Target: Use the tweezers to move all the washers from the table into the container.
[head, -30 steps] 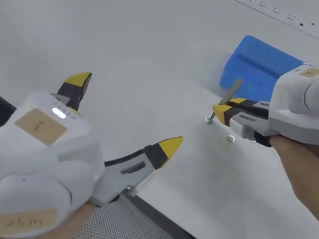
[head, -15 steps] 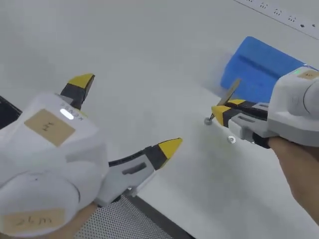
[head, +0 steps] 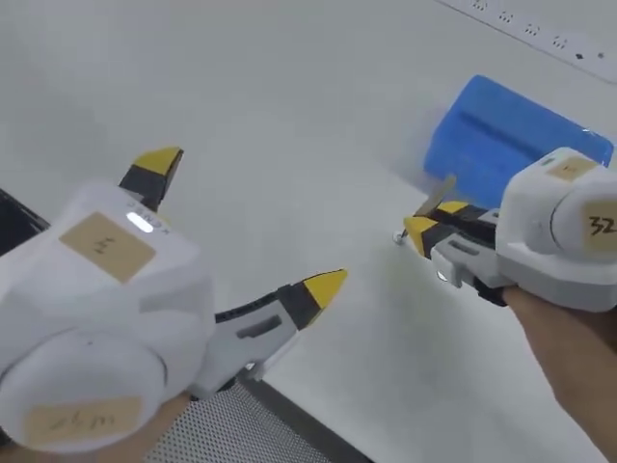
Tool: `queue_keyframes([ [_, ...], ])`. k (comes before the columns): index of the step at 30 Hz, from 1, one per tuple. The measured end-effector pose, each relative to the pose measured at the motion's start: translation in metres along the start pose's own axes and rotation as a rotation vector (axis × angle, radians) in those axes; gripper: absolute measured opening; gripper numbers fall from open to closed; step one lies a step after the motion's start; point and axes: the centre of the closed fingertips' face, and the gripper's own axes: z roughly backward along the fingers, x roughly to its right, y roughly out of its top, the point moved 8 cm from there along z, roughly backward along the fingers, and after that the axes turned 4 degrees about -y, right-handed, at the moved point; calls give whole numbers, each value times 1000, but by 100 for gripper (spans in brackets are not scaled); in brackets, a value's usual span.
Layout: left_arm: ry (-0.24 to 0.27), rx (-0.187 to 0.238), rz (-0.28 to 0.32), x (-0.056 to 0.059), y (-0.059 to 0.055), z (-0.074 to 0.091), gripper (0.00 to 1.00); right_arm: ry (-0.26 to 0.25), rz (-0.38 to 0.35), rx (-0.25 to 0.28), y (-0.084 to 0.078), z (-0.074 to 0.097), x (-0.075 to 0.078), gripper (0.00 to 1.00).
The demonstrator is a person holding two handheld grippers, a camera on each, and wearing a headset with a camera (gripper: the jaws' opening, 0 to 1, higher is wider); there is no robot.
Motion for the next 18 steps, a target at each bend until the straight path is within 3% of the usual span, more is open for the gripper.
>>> queue_keyframes([
  [18,2,-22,-14,0,-2,-1,93,-20,-19,-8,-2,-2,4,6],
])
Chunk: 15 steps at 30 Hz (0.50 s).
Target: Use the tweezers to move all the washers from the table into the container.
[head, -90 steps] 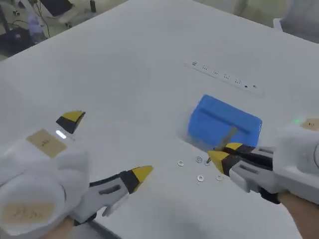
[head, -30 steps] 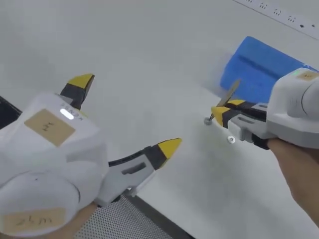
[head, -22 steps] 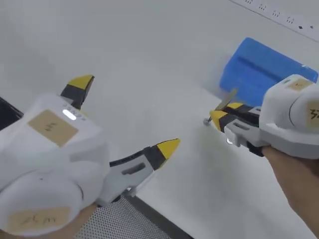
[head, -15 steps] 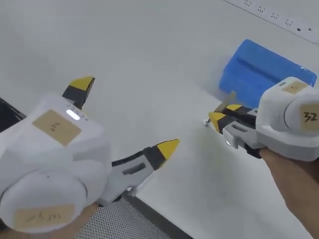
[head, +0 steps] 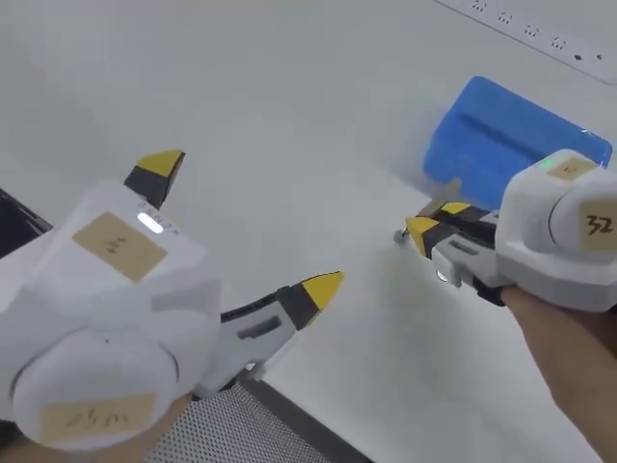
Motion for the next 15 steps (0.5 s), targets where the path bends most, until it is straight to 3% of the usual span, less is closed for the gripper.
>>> queue_keyframes([
  [15,-8,-15,5,1,-1,-1,95,0,3,-13,-2,-1,-1,3],
])
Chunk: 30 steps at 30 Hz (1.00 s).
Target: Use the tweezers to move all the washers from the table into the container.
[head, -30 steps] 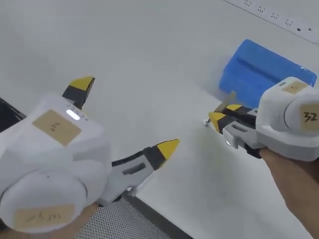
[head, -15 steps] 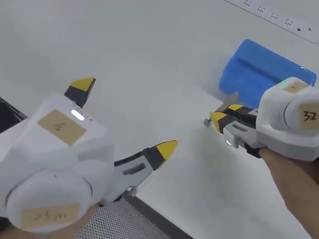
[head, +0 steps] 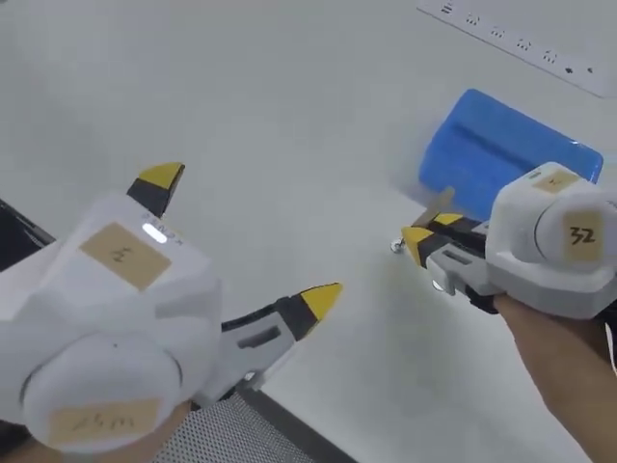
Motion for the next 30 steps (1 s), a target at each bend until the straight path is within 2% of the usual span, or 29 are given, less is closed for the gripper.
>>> queue_keyframes([
  [3,-6,4,-3,1,0,0,95,-1,-13,-10,1,0,0,3],
  [7,-15,8,-5,2,1,0,95,1,-79,-31,2,1,2,2],
  [9,-20,5,-8,3,0,0,95,0,-100,-7,5,4,3,2],
  [15,-39,-12,-35,6,-2,-3,99,-19,-108,10,13,19,6,2],
  [19,-34,-1,-21,5,-1,-2,99,-42,-100,29,17,30,9,2],
  [24,-39,-12,-32,5,-3,-2,99,-71,-123,47,20,43,13,3],
  [30,-50,-24,-32,5,-4,-2,99,-110,-107,66,29,55,21,3],
])
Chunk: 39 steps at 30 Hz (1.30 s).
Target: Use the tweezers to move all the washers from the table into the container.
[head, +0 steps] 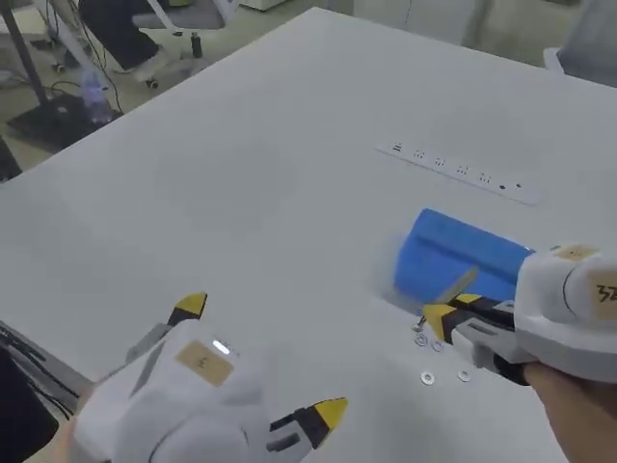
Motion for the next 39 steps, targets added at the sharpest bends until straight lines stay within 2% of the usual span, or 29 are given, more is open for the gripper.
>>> queue_keyframes([
  [11,1,-14,-9,0,-1,0,99,-62,35,52,28,3,19,3],
  [20,9,-28,-20,-1,-2,-1,99,-102,35,69,42,-17,35,3],
  [26,4,-39,-22,0,-3,-2,99,-119,35,66,42,-39,44,3],
  [34,9,-45,-20,-1,-4,-3,99,-115,-56,50,35,-65,55,3],
  [39,18,-41,-20,-2,-4,-2,99,-119,-61,0,22,-83,61,4],
])
